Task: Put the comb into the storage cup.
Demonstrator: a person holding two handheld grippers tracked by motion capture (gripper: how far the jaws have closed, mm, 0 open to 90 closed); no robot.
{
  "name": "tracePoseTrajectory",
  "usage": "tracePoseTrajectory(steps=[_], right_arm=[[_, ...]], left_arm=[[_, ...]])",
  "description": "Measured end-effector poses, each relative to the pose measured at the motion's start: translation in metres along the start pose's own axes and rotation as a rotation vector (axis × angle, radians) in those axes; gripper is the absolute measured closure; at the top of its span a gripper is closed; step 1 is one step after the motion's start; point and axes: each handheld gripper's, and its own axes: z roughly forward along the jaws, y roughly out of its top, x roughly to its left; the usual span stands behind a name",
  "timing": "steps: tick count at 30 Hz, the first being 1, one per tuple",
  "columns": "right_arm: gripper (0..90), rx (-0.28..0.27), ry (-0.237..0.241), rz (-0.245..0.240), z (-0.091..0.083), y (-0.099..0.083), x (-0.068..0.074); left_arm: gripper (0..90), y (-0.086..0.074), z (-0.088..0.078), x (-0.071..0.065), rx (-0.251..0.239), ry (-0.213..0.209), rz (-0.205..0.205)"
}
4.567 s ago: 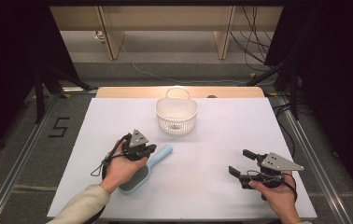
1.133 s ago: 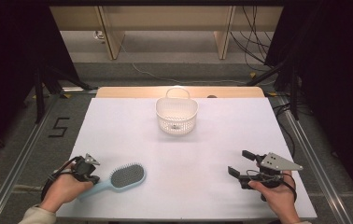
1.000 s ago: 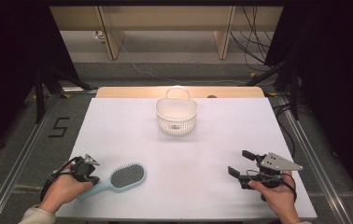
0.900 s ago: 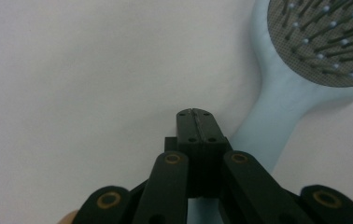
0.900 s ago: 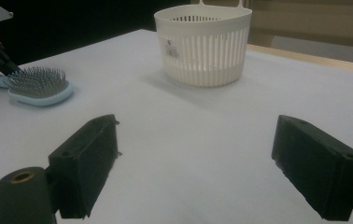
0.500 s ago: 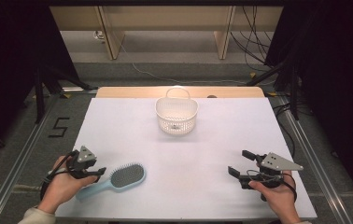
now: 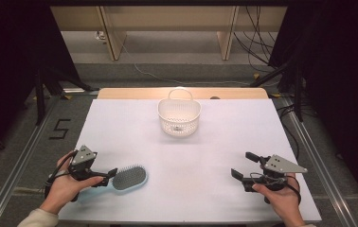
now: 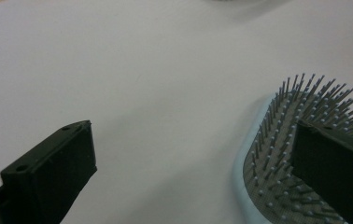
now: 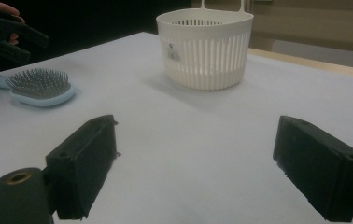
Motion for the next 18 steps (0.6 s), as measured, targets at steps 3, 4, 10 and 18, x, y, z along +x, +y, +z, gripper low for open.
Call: tracePoseTrajectory(steps=[3,4,10,18], right_arm=[[14.2,-0.001,0.001,-0.001,0.0,0.0,0.0],[14.2,-0.001,0.001,-0.001,0.0,0.0,0.0],[14.2,-0.001,0.001,-0.001,0.0,0.0,0.0],[14.3,-0.001,-0.001,0.0,0.0,0.0,0.0]], left_arm=[[0.0,0.0,-0.001,0.0,-0.011,-0.015,0.024],[0.0,0.0,-0.002,0.0,-0.012,-0.016,0.028],[0.0,0.001,-0.005,0.0,0.007,-0.043,0.069],[1.1,0.004,-0.011,0.003,0.028,-0.063,0.113]])
